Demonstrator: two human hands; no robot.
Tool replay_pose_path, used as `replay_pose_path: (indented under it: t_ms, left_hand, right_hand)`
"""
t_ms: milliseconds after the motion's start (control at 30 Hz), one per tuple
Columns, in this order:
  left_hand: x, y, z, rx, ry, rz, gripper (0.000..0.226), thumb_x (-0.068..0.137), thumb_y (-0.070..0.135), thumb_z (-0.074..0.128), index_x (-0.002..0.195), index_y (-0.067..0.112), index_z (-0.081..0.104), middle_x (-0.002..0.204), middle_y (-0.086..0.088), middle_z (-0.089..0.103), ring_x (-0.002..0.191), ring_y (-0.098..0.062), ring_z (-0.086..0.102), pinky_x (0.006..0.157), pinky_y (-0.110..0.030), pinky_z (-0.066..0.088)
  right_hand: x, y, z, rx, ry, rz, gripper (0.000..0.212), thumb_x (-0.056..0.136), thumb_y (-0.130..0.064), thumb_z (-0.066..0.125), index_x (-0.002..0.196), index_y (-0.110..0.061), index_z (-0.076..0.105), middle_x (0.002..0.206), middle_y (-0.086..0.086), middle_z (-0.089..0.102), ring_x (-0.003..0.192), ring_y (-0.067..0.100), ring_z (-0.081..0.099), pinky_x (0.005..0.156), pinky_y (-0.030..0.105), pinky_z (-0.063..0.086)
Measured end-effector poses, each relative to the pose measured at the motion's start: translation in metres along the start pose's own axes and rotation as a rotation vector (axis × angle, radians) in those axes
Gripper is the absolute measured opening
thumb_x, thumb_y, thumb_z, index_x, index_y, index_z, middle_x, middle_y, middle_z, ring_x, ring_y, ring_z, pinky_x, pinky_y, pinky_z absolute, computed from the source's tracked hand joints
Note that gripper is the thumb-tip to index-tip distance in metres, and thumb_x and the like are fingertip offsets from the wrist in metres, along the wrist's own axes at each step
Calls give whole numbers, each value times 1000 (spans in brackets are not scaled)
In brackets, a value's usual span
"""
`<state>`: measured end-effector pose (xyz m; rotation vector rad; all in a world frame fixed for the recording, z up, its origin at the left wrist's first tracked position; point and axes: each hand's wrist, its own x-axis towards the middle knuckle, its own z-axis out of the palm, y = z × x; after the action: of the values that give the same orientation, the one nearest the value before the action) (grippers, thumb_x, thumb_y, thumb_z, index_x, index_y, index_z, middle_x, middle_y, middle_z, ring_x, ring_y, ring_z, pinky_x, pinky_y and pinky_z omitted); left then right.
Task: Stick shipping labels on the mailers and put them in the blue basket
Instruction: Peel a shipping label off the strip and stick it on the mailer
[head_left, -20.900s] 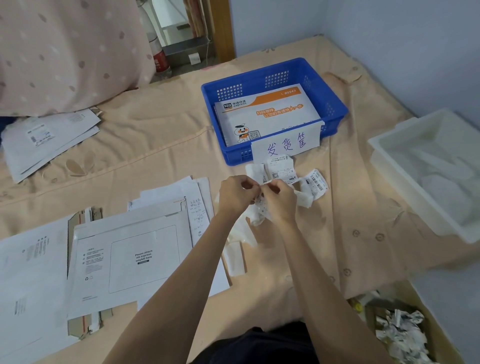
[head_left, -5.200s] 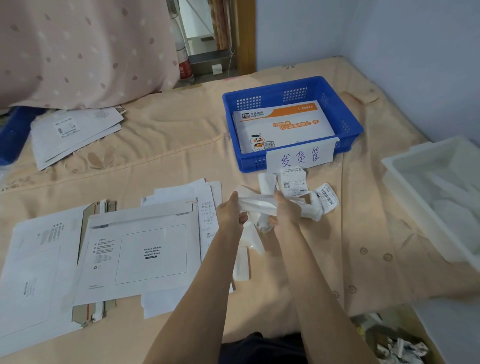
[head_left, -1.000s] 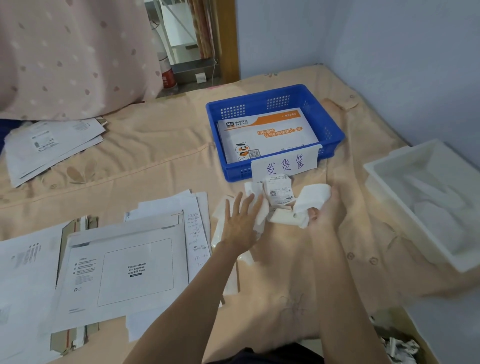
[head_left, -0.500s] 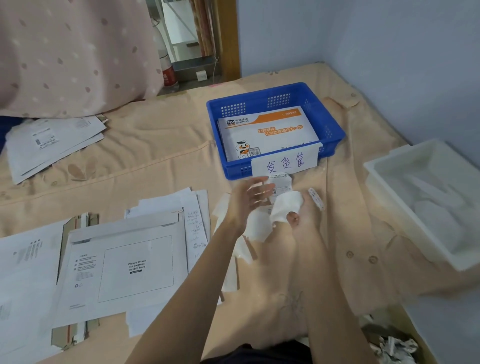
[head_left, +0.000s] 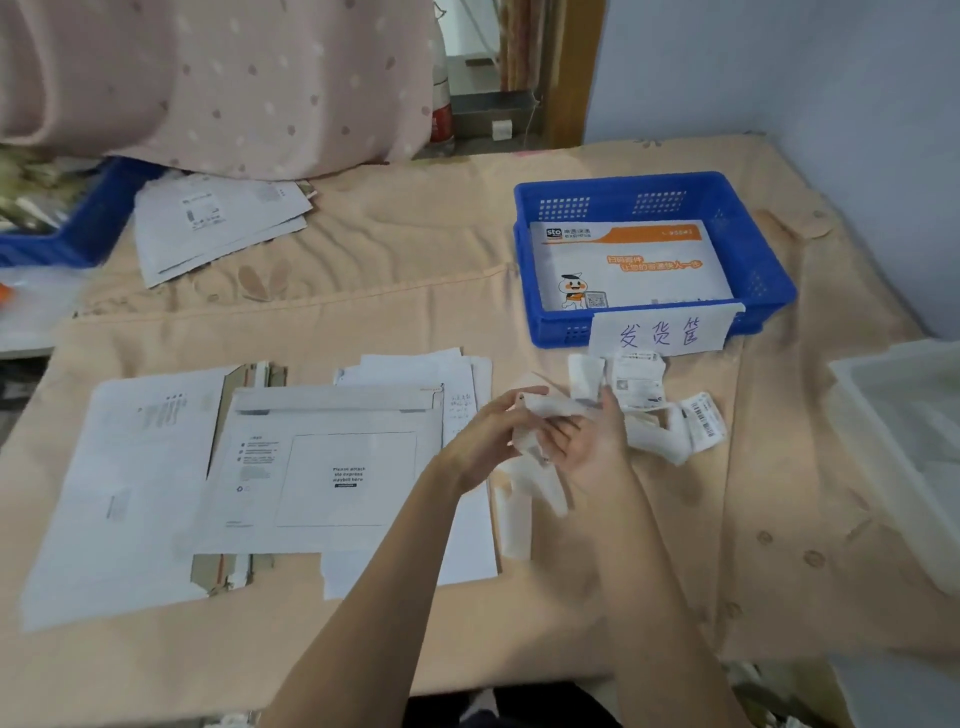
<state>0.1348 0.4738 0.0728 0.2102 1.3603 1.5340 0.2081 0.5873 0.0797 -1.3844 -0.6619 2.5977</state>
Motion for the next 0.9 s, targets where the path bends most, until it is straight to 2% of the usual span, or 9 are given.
replay_pose_path:
  t_ms: [67,167,267,333,433,500,700,800,900]
  left_hand:
    - [-11,-3,-20,-47,47,5,48,80,18,55,126,4,55,105,-12,61,93,-24,58,74,-30,51]
    - [-30,-10,-50,-73,281,4,30,90,12,51,117,3,62,102,-12,65,86,-23,61,65,-26,52]
    - [-50,-14,-81,-109,495,-14,18,96,12,46,101,11,63,86,-6,61,72,-19,58,51,-20,47]
    - [-61,-14,-101,-115,560,-42,15,96,15,47,94,15,62,82,-4,58,66,-17,55,46,-17,41]
    - [-74,-13,-127,-104,608,-82,19,96,19,49,80,20,61,76,-1,58,63,-16,53,47,-18,37]
    - [-79,-14,-142,-110,625,-89,21,96,20,49,78,21,60,75,0,58,63,-15,54,49,-19,37]
    - [-92,-23,-173,-71,625,-129,18,94,17,54,77,15,59,71,-2,58,53,-12,55,44,-17,39]
    - [-94,-31,-183,35,678,-153,17,89,20,60,73,15,62,67,-1,57,57,-17,55,49,-19,42]
    - [-92,-36,-193,354,755,-102,19,84,23,61,68,17,52,59,2,46,61,-19,43,53,-22,32]
  right_hand:
    - [-2,14,10,15,-65,37,54,101,-45,35,109,4,56,98,17,63,88,24,63,63,29,58]
    - [-7,34,28,-102,-132,43,31,100,-13,39,117,8,54,101,19,67,89,26,67,63,28,60]
    - [-8,63,50,-366,-71,-85,15,92,6,49,101,2,61,95,20,68,79,27,69,61,29,60]
    - [1,86,56,-619,76,-277,18,82,5,58,84,-11,66,87,13,69,70,25,67,67,34,59]
    - [7,118,69,-891,133,-403,19,72,-8,68,77,-26,69,86,-7,65,82,19,62,77,31,49]
    - [13,137,76,-859,69,-371,21,77,-3,69,81,-24,67,90,-4,63,86,15,57,76,26,44]
    - [23,180,93,-839,126,-418,27,75,1,70,74,-16,50,80,2,63,75,22,61,77,37,52]
    - [26,194,97,-915,191,-464,28,74,3,69,68,-17,52,76,1,62,72,18,59,69,29,48]
    - [31,204,101,-924,226,-473,29,75,3,71,66,-17,52,71,-3,60,65,10,57,56,8,42]
